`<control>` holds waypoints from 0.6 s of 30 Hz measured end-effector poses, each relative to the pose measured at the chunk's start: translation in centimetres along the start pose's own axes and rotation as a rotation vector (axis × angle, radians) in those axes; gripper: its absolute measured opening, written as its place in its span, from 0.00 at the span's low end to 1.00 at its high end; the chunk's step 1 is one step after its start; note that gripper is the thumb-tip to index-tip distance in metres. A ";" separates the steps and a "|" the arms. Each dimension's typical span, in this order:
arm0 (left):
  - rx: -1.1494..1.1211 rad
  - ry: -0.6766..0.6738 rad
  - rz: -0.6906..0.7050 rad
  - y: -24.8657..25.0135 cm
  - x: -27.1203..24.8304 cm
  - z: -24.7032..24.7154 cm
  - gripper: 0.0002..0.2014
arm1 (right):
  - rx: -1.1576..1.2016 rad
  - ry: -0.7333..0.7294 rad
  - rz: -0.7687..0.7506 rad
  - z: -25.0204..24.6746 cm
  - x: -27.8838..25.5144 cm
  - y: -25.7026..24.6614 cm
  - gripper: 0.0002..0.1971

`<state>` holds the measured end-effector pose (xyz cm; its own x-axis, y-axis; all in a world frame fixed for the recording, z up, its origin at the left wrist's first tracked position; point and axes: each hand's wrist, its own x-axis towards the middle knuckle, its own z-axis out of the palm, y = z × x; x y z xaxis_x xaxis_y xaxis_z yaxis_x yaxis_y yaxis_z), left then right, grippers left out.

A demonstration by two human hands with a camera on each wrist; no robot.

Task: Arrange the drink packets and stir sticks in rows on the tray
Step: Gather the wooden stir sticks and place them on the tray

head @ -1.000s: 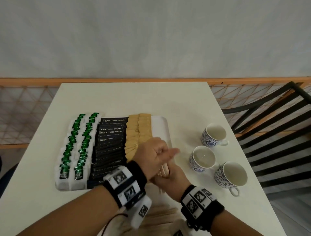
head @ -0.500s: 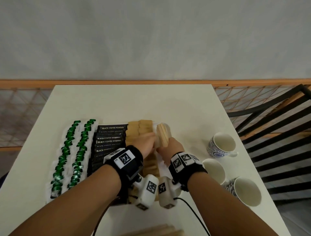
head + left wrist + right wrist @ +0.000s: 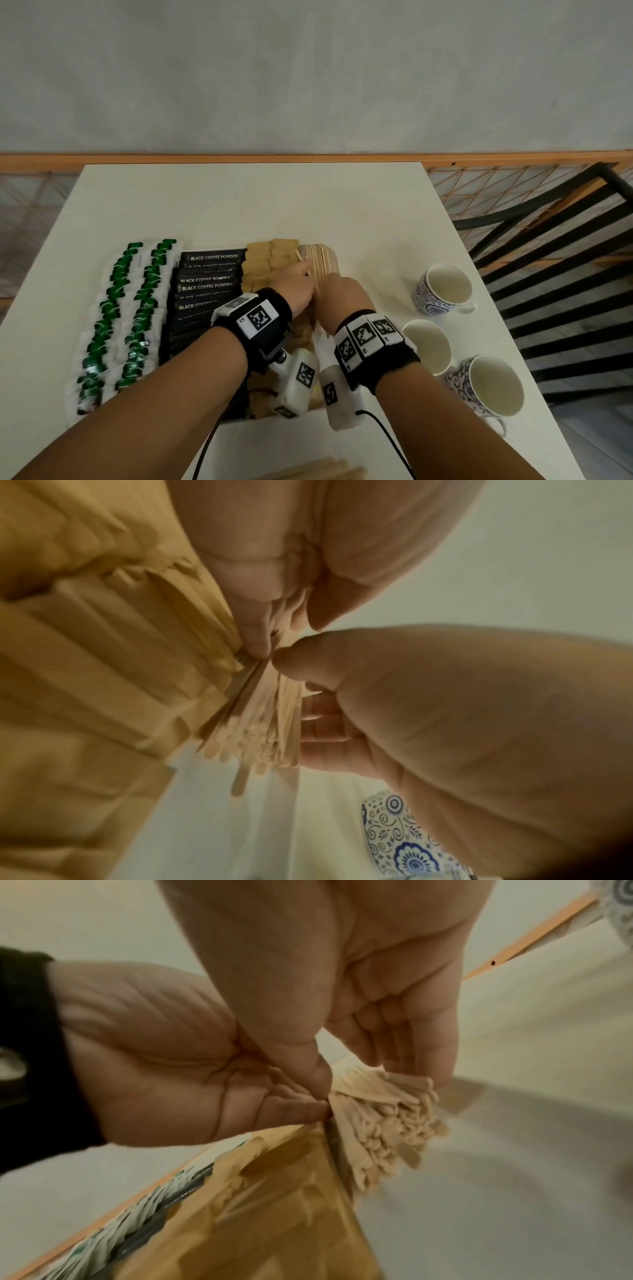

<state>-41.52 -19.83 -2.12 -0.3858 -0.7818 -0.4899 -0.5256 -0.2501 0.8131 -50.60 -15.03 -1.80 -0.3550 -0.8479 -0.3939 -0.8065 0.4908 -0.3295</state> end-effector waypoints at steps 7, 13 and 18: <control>0.144 -0.002 0.096 0.6 -2.5 -1.3 0.25 | -0.013 0.040 -0.092 -1.2 -2.8 2.5 0.19; 0.836 -0.051 0.276 0.9 -3.1 -1.6 0.49 | 0.059 -0.008 -0.034 0.9 -4.2 4.1 0.29; 1.074 -0.104 0.225 -0.9 -1.3 -0.1 0.63 | 0.085 -0.003 -0.042 1.4 -3.8 3.9 0.43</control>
<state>-40.44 -18.70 -2.22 -0.5912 -0.6823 -0.4300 -0.8011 0.5587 0.2149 -51.78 -9.66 -2.79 -0.3202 -0.8673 -0.3812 -0.7777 0.4704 -0.4170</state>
